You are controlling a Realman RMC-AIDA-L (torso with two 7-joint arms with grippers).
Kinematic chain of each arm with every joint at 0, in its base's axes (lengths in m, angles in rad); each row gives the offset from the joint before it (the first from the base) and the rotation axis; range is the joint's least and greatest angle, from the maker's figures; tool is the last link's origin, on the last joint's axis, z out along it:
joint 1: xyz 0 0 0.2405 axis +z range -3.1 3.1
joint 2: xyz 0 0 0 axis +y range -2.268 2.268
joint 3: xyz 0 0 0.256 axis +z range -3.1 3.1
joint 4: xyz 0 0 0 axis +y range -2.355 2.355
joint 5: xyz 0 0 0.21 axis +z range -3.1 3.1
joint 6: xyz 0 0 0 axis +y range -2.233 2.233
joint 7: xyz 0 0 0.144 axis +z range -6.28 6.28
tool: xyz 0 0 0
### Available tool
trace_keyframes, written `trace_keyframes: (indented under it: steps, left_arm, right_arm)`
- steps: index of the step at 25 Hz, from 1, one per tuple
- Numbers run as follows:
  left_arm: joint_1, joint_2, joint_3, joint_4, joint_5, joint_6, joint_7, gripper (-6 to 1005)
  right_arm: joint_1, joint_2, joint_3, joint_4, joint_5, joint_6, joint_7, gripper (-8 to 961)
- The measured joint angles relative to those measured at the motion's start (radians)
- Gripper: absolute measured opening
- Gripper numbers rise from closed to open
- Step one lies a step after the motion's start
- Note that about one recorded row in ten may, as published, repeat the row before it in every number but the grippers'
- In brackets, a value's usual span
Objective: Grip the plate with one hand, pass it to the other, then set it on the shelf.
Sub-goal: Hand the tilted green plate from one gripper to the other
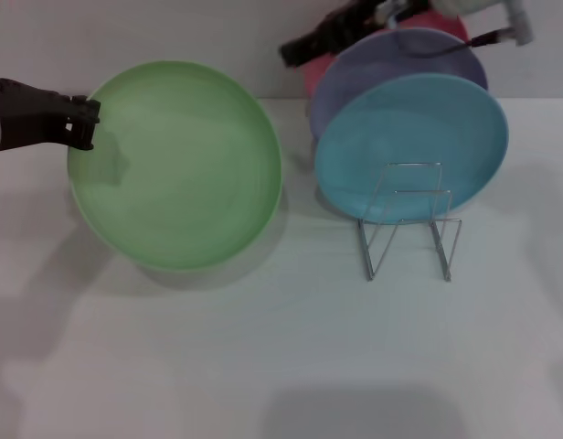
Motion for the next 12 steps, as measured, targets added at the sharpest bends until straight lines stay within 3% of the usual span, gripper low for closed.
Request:
trace_keyframes:
  steps: [12]
  left_arm:
    - [-0.005,-0.002,0.009,0.001,-0.003,-0.003,-0.007,38]
  right_arm:
    - [0.041,0.019,-0.11,-0.121,0.009,-0.144,-0.009,800]
